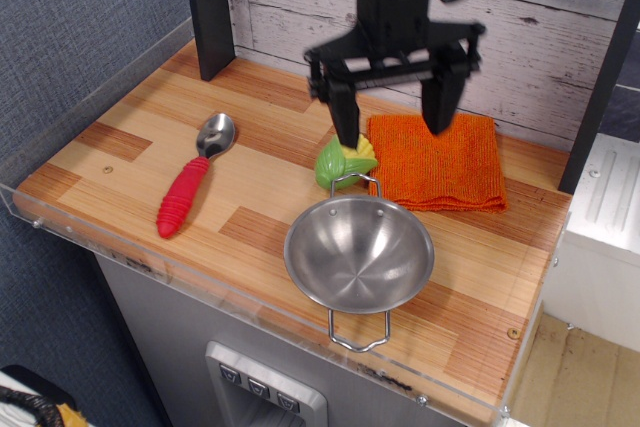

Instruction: Move the pot towards the bottom of counter.

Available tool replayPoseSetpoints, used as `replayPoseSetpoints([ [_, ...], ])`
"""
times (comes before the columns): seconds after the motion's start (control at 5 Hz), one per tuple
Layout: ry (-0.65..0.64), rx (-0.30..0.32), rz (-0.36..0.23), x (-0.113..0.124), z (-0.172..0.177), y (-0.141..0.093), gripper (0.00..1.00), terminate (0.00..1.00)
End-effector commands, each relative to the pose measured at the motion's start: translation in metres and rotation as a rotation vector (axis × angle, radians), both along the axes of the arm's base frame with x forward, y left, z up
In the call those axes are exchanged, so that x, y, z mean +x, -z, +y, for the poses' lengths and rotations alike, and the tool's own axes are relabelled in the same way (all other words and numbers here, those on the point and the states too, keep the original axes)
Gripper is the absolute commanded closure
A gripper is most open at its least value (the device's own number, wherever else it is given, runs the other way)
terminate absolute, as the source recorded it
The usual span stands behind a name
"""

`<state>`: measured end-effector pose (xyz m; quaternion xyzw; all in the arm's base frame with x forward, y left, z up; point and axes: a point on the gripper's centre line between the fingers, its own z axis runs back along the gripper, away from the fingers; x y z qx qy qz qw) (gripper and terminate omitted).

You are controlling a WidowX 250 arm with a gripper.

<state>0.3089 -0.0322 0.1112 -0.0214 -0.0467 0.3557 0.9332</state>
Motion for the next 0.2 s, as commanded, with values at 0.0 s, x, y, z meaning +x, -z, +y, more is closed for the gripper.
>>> replayPoseSetpoints([
  [0.0, -0.045, 0.003, -0.101, 0.0110, 0.0218, -0.0294, 0.00, 1.00],
])
